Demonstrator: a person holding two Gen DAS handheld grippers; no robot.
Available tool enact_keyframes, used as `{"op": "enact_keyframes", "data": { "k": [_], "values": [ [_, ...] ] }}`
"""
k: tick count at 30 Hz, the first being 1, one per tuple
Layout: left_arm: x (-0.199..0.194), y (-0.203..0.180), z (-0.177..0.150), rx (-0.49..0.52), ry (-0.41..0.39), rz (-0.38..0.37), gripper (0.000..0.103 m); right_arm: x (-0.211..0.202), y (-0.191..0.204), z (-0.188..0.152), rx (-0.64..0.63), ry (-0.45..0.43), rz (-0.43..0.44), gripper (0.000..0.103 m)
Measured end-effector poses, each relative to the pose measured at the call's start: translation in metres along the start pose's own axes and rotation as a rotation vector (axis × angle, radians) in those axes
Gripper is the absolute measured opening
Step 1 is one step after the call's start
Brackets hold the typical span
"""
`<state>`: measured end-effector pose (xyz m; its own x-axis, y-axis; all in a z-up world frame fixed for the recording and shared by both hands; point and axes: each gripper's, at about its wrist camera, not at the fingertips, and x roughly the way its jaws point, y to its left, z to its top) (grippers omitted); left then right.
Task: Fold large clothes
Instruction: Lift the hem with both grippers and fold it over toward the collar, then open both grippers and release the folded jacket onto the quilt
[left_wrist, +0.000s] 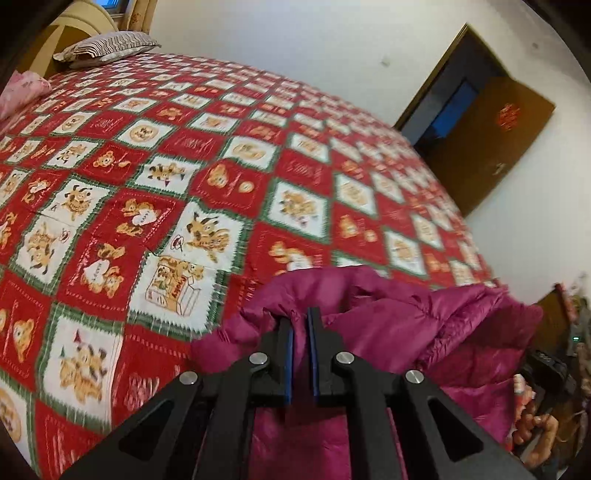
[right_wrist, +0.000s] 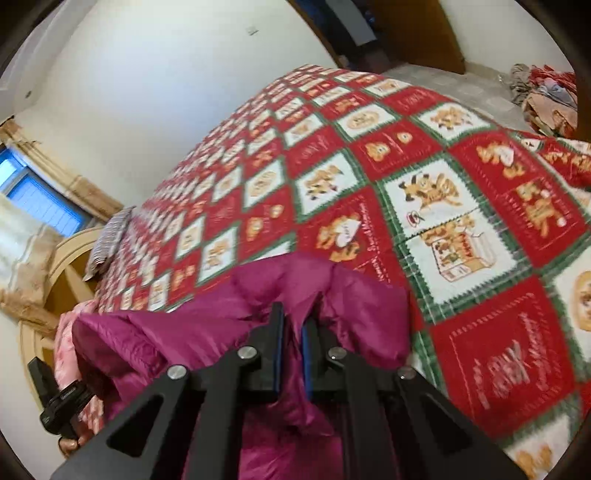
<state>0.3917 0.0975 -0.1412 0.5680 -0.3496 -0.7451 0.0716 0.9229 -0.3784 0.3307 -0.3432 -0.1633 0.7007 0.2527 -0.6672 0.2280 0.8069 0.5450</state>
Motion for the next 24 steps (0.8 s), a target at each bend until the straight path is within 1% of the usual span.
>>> {"op": "enact_keyframes", "data": {
  "k": [2,3,5,7,11,12,14,15,16,17,18,19,20,21,23,24],
  "values": [
    [0.017,0.004,-0.001,-0.016,0.031,0.026,0.007,0.011,-0.003,-0.003,-0.001,-0.019,-0.015,0.011],
    [0.024,0.007,-0.002,-0.03,0.044,0.022,0.007,0.014,-0.004,-0.006,-0.002,-0.034,-0.035,0.012],
    [0.032,0.017,-0.003,-0.078,0.056,-0.014,0.007,0.018,-0.007,-0.009,-0.009,-0.057,-0.057,0.014],
    [0.033,0.027,-0.002,-0.132,0.063,-0.069,0.007,0.023,-0.006,-0.011,-0.03,-0.073,-0.077,0.017],
    [0.025,0.048,0.005,-0.256,0.071,-0.214,0.007,0.026,-0.004,-0.011,-0.048,-0.089,-0.089,0.02],
    [0.017,0.055,0.007,-0.292,0.055,-0.273,0.007,0.024,-0.005,-0.011,-0.043,-0.087,-0.081,0.021],
    [0.003,0.062,0.014,-0.319,0.028,-0.328,0.009,0.024,-0.008,-0.009,-0.028,-0.082,-0.061,0.024],
    [-0.006,0.063,0.018,-0.318,0.014,-0.329,0.011,0.02,-0.011,-0.007,-0.007,-0.074,-0.038,0.029],
    [-0.016,0.064,0.022,-0.308,-0.013,-0.309,0.021,0.017,-0.013,-0.005,0.01,-0.071,-0.016,0.031],
    [-0.026,0.064,0.025,-0.295,-0.044,-0.283,0.041,0.014,-0.012,-0.002,0.021,-0.072,0.001,0.039],
    [-0.036,0.063,0.029,-0.286,-0.08,-0.259,0.054,0.007,-0.012,0.001,0.029,-0.08,0.023,0.052],
    [-0.048,0.064,0.031,-0.284,-0.121,-0.244,0.076,-0.005,-0.011,0.004,0.028,-0.101,0.033,0.065],
    [-0.059,0.063,0.032,-0.284,-0.16,-0.229,0.083,-0.018,-0.009,0.005,0.016,-0.134,0.028,0.087],
    [-0.069,0.062,0.033,-0.274,-0.191,-0.215,0.084,-0.034,-0.007,0.005,0.001,-0.181,0.017,0.096],
    [-0.082,0.05,0.033,-0.218,-0.201,-0.187,0.084,-0.06,0.0,0.004,-0.035,-0.256,-0.009,0.095],
    [-0.084,0.045,0.031,-0.19,-0.201,-0.169,0.084,-0.077,0.008,0.003,-0.081,-0.285,-0.034,0.086]
  ]
}}
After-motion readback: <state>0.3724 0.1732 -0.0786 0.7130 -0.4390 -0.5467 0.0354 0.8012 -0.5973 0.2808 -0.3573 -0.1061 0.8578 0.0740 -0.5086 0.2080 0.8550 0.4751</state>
